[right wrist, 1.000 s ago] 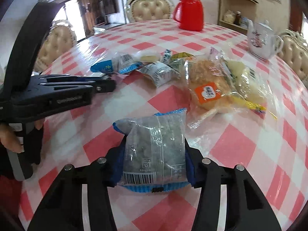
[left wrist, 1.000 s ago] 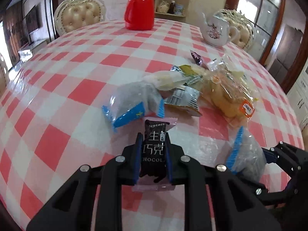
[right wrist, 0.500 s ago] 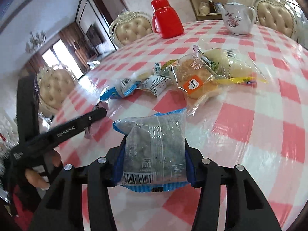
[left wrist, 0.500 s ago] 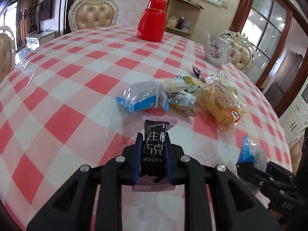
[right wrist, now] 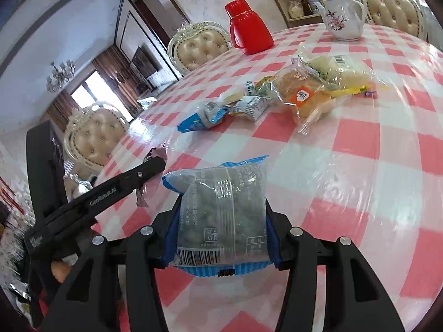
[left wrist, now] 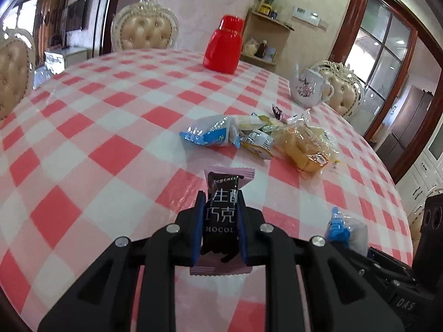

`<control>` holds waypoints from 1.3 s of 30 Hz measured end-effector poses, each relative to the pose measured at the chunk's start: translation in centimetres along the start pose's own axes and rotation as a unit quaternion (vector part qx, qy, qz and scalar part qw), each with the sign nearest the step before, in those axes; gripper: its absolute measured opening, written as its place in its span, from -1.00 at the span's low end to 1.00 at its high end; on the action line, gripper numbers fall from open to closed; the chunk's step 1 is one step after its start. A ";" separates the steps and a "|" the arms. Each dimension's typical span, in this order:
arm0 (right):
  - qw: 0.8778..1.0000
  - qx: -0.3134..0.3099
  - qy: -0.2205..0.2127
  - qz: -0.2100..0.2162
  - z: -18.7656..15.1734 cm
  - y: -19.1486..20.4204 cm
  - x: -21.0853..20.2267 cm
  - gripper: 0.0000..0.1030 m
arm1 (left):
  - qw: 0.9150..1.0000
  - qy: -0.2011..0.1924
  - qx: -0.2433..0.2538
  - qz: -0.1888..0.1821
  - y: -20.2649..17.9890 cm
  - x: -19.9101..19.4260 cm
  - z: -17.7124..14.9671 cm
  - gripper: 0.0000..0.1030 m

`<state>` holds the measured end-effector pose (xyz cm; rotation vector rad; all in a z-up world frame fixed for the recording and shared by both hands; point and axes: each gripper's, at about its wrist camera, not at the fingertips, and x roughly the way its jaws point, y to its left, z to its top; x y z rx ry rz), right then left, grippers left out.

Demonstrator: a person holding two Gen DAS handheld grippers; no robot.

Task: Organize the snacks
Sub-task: 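Carry the chocolate bar and grey packet over the clear box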

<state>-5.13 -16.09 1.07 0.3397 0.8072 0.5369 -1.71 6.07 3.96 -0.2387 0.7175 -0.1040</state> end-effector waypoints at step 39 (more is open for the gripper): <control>0.968 -0.230 0.065 0.069 -11.7 23.6 0.3 -0.03 | 0.988 -0.027 -0.006 0.154 14.6 -21.1 -9.9 -0.59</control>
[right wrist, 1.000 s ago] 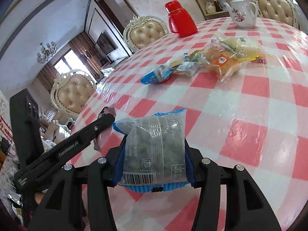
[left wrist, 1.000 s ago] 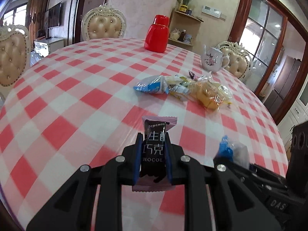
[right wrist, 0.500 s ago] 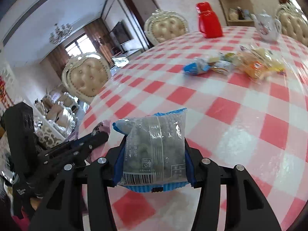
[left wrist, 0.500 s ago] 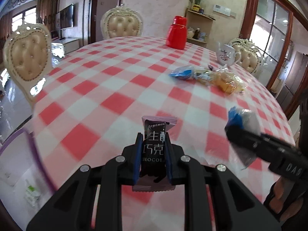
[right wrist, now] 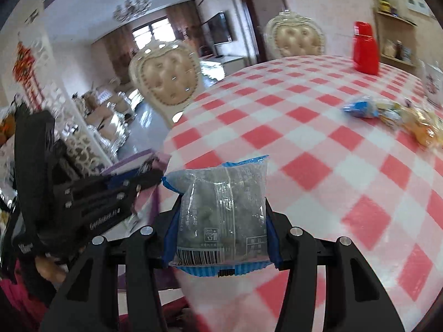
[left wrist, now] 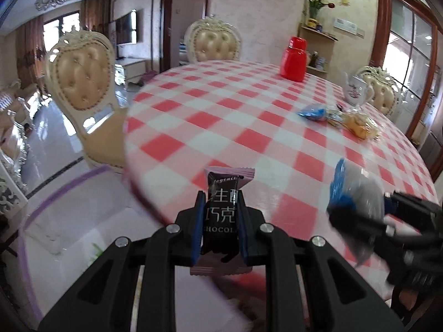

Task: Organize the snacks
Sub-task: 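Carry the chocolate bar and grey packet over the clear box, then open both grippers to release the snacks into the box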

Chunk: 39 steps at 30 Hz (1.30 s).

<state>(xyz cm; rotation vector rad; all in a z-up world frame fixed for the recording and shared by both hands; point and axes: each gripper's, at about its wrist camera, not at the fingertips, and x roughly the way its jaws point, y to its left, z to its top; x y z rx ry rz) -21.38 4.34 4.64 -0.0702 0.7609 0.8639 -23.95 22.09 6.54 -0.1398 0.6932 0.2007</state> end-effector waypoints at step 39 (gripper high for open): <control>0.994 0.076 -0.058 -0.046 -0.1 -7.4 -2.5 0.55 | 0.996 -0.032 -0.047 -0.064 -1.7 -1.8 4.0 0.91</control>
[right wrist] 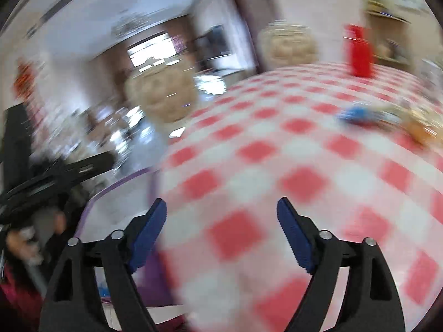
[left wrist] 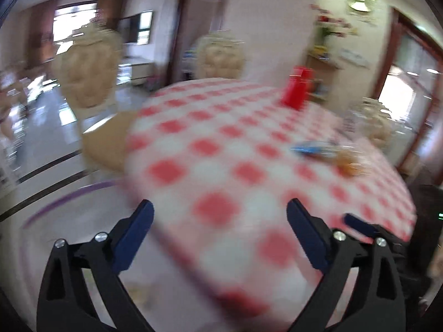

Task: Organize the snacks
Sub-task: 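Open both grippers to release the snacks into the box, then grasp another blue-edged grey packet with the left gripper while the right gripper grasps the orange-labelled bread packet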

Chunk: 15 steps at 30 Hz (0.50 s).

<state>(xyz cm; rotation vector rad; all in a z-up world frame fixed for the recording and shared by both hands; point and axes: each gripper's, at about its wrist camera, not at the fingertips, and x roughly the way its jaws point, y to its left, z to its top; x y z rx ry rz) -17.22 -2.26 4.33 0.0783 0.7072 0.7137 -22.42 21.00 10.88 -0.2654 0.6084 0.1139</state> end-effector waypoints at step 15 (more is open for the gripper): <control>0.974 0.150 -0.030 -0.165 4.3 -24.2 -3.5 0.68 | 0.994 0.057 -0.088 -0.029 -16.9 24.6 5.4 0.95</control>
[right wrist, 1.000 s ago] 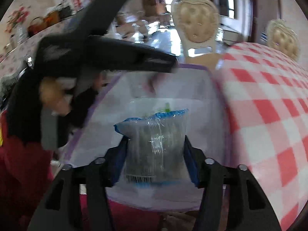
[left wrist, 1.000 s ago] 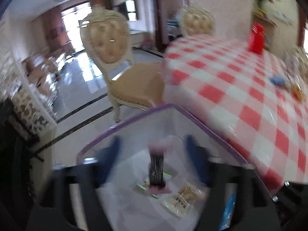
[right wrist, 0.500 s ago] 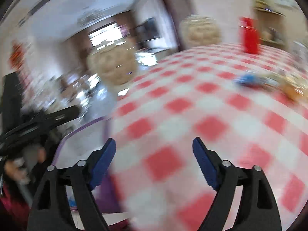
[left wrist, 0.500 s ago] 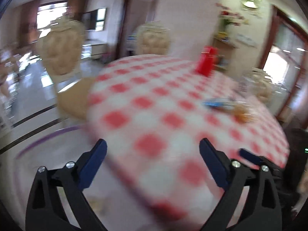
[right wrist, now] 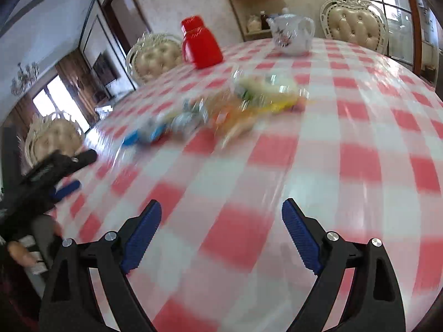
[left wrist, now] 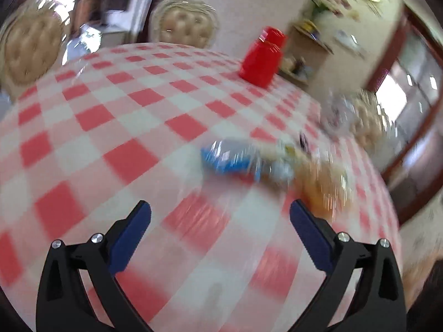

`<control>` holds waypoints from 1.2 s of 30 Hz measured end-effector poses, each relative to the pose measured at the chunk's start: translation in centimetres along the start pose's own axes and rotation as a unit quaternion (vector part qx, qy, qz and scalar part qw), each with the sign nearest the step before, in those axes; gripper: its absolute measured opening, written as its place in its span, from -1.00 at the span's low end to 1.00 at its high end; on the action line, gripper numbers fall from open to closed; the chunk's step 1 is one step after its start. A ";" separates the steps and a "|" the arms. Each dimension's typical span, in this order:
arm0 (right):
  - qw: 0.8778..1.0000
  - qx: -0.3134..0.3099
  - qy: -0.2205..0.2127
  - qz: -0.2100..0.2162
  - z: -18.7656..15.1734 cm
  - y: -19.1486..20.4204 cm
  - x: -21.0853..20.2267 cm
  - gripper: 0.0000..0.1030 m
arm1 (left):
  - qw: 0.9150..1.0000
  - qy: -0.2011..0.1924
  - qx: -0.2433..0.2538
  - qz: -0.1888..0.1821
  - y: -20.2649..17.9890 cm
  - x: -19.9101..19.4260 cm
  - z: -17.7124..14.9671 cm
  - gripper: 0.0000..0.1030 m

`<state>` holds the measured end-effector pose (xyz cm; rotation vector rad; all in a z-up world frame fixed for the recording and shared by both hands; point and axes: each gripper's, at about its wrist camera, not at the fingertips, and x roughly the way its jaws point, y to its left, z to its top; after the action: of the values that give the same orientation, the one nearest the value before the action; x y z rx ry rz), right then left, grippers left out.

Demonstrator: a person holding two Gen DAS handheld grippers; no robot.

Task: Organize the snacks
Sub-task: 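Grasp another blue-edged grey packet with the left gripper while the right gripper grasps the orange-labelled bread packet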

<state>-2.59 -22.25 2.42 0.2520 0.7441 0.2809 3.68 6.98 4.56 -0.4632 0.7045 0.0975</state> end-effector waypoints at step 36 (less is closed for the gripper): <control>0.976 -0.187 0.101 -0.046 6.7 5.5 15.5 0.23 | 0.999 0.010 -0.040 -0.011 2.1 7.1 5.5 0.96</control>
<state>12.04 -12.78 -0.77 -0.1694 0.8850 0.3561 11.86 10.86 2.87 -0.5485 0.7173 0.1012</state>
